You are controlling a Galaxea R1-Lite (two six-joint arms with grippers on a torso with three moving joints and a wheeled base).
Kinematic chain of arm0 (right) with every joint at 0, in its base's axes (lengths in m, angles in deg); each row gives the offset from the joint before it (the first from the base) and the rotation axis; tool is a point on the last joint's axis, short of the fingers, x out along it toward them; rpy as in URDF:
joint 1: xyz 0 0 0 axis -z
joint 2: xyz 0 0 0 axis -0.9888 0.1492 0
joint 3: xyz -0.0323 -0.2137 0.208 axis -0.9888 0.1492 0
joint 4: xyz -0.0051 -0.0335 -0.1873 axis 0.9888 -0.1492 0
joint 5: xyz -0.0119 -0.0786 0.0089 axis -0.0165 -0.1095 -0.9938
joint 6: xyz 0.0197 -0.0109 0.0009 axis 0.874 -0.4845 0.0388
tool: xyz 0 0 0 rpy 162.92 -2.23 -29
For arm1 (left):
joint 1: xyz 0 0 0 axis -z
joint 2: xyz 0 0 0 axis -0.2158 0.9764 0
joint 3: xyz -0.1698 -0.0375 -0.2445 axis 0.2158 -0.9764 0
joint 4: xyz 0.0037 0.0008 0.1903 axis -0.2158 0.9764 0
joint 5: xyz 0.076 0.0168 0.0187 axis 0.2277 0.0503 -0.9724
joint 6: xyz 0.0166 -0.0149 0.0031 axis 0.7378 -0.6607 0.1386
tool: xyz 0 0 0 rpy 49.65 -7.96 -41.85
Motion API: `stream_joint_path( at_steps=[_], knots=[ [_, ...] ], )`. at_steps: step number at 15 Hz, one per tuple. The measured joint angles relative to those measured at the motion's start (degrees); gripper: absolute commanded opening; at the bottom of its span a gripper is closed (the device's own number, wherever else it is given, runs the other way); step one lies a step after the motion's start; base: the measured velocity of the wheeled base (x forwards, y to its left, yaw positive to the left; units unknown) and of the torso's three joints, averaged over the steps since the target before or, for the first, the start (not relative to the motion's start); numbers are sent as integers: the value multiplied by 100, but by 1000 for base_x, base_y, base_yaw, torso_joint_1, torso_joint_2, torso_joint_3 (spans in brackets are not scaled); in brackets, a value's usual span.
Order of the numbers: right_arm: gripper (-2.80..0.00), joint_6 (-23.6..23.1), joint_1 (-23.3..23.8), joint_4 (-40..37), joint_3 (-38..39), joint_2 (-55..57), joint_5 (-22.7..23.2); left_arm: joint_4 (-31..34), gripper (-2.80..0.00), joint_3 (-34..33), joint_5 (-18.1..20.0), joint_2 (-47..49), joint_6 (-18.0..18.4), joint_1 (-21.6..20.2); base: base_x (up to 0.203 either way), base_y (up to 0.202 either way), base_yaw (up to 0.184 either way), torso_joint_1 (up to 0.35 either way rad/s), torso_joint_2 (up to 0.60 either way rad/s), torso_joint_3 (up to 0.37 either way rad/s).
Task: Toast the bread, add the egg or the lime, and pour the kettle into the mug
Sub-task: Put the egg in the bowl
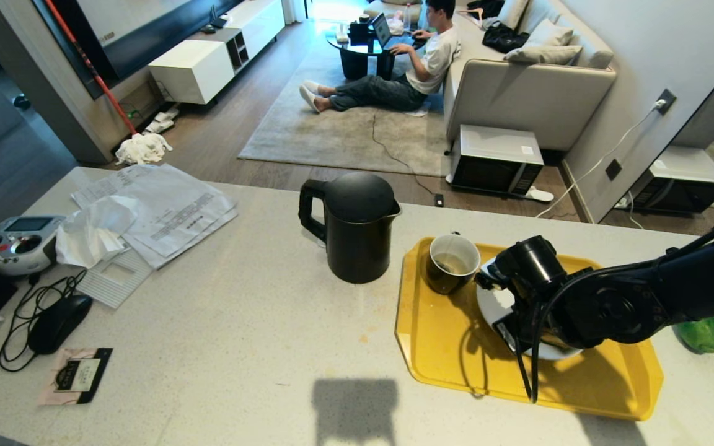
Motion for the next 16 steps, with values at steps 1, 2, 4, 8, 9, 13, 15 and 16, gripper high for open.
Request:
stream_joint_path(
  at_steps=[1,2,4,8,9,13,15,16],
  knots=[
    [-280,-1,0,1,-43,37,2,2,-280,0,0,0,-2,0,0,0,0,0,0,0],
    [-280,0,0,-1,-98,69,0,2,-280,0,2,0,-2,0,0,0,0,0,0,0],
    [-280,-1,3,-1,-216,126,0,1,-280,0,0,0,-1,0,0,0,0,0,0,0],
    [-280,0,17,-4,-299,200,-128,2,-280,0,0,0,6,0,0,0,0,0,0,0],
    [0,2,24,-6,-306,207,-151,3,-280,0,0,0,3,0,0,0,0,0,0,0],
    [0,3,92,-4,-315,202,-157,2,-280,0,2,0,3,0,0,0,0,0,0,0],
    [0,8,113,-4,-312,182,-158,-1,-280,0,2,0,-1,2,0,0,0,0,0,0],
    [0,10,120,-4,-310,168,-158,-1,-280,0,0,0,-1,2,0,0,0,0,0,0]
  ],
)
